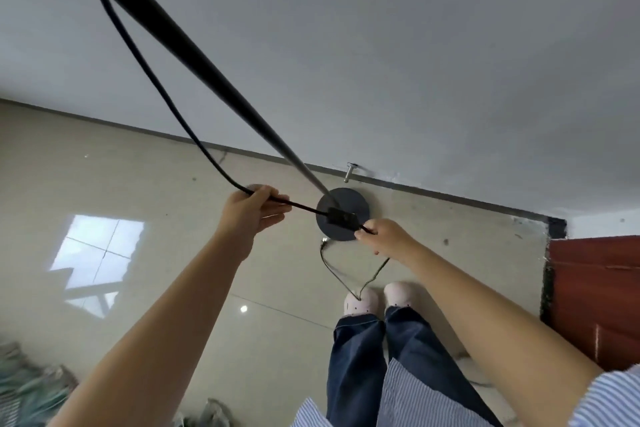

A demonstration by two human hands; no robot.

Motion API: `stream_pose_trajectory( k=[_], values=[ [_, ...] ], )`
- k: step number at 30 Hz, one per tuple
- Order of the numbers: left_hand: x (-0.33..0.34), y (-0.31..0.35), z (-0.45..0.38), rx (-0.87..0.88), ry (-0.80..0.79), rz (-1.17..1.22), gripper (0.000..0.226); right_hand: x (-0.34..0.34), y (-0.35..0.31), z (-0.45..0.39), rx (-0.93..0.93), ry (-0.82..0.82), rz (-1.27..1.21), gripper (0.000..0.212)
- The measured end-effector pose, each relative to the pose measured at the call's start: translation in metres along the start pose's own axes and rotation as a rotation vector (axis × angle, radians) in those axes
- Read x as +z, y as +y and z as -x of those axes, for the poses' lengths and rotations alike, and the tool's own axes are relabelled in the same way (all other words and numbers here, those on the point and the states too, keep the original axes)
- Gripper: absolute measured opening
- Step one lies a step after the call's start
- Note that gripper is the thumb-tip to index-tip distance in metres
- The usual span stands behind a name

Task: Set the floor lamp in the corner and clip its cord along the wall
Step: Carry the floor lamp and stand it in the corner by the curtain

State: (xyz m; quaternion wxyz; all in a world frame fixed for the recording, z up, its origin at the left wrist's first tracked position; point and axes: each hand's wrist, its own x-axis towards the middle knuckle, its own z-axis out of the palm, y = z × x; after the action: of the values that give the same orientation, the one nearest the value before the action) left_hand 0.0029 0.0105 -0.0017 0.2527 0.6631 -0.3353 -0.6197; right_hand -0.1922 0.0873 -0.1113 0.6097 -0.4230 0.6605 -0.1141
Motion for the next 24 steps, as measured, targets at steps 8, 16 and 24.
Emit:
stream_pose_trajectory(
  k=[8,16,24],
  values=[
    [0.020,0.052,0.019,0.711,0.397,-0.110,0.060,-0.054,-0.041,-0.017,-0.245,0.249,0.588,0.017],
    [0.008,0.119,0.046,0.889,0.546,-0.418,0.023,-0.042,-0.126,-0.041,-0.526,0.132,0.696,0.052],
    [-0.027,0.136,0.041,0.795,0.585,-0.387,0.022,0.015,-0.169,-0.063,-0.494,0.073,0.417,0.019]
  ],
)
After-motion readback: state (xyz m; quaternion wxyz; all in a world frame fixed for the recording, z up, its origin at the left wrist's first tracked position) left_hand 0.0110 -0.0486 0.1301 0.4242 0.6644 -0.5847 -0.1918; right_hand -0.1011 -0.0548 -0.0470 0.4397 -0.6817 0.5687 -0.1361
